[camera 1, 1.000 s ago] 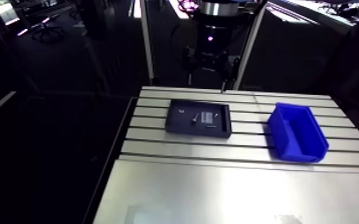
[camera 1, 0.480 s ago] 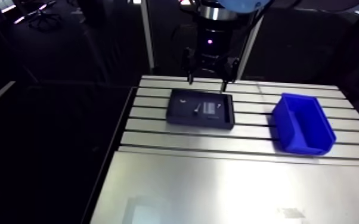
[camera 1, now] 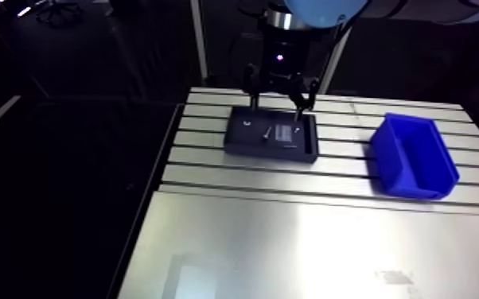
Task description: Pick up the M10 bolt from the tray and put it into the blue bin.
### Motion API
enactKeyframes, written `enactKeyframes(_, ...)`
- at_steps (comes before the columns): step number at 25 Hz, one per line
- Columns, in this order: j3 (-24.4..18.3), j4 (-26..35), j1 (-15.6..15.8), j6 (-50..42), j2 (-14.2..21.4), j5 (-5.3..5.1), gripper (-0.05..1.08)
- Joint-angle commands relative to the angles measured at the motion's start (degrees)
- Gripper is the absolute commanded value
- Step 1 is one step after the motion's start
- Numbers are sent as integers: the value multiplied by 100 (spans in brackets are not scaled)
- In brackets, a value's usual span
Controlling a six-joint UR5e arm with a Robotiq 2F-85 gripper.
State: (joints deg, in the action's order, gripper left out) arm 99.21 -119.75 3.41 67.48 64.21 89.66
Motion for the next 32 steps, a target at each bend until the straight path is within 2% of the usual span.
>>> enactKeyframes(1,59,-159,73,-3,-115,12,5)
enactKeyframes(6,77,-168,81,-3,-212,12,9)
enactKeyframes(14,77,-185,81,-3,-274,-15,26)
enactKeyframes(23,94,-335,81,6,-370,12,31)
enactKeyframes(25,94,-344,81,-3,-397,3,36)
enactKeyframes(32,94,-344,81,-3,-414,3,41)
